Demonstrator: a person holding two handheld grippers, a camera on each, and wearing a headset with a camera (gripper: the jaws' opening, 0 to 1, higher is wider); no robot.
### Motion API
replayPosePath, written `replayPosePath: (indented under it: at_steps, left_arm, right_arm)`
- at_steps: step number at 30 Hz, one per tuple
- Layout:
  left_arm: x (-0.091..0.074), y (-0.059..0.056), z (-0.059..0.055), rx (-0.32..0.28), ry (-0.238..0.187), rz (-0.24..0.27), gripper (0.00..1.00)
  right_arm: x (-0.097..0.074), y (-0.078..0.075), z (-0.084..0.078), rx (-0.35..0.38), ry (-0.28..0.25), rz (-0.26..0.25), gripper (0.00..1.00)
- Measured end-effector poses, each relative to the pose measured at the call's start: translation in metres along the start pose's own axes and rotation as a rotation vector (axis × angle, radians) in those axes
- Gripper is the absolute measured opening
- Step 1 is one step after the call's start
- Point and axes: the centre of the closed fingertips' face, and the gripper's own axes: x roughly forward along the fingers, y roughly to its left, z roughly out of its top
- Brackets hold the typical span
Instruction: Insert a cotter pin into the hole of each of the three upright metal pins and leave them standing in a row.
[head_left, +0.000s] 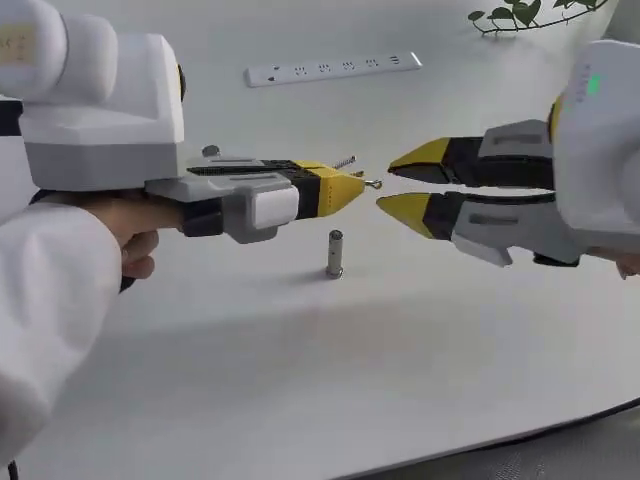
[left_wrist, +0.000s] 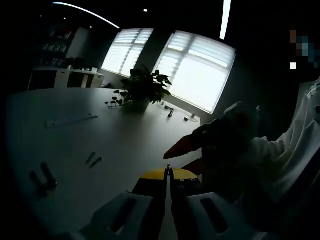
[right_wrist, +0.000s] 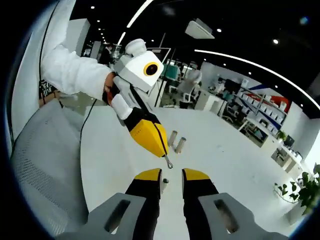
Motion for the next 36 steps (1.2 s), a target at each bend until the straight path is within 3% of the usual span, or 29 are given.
replayPosePath:
  at_steps: [2,3,7,11,12,15,19,26,33,36]
  left_arm:
    - [-0.003,-0.002,0.001,0.029,-0.005,-0.014,0.0]
    - [-0.003,-0.004,0.001,0.037,-0.003,-0.024,0.0]
    - [-0.005,-0.012,0.001,0.064,0.001,-0.048,0.0]
    - [-0.008,-0.017,-0.005,0.133,0.034,-0.073,0.0]
    - [-0.008,-0.02,-0.006,0.143,0.034,-0.085,0.0]
    - [-0.01,-0.023,-0.007,0.153,0.036,-0.113,0.0]
    - [-0.011,-0.031,-0.014,0.203,0.06,-0.153,0.0]
    - [-0.003,-0.051,-0.024,0.237,0.094,-0.223,0.0]
    - [-0.005,-0.055,-0.031,0.247,0.122,-0.25,0.0]
    - [-0.007,-0.055,-0.037,0.29,0.148,-0.26,0.0]
  right_arm:
    - [0.0,0.006,0.002,0.101,-0.047,0.075,0.08]
    - [-0.001,0.006,0.003,0.127,-0.059,0.08,0.06]
    - [-0.006,0.006,0.002,0.168,-0.073,0.121,0.09]
    - [-0.009,0.019,0.003,0.23,-0.09,0.2,0.11]
    - [-0.01,0.024,0.003,0.274,-0.095,0.231,0.1]
    - [-0.012,0.032,0.001,0.306,-0.109,0.27,0.09]
    - [-0.014,0.042,0.001,0.307,-0.115,0.296,0.08]
    - [-0.009,0.054,-0.007,0.302,-0.08,0.315,0.04]
    - [-0.011,0.064,-0.006,0.319,-0.076,0.347,0.0]
    - [-0.011,0.067,-0.005,0.314,-0.08,0.357,0.0]
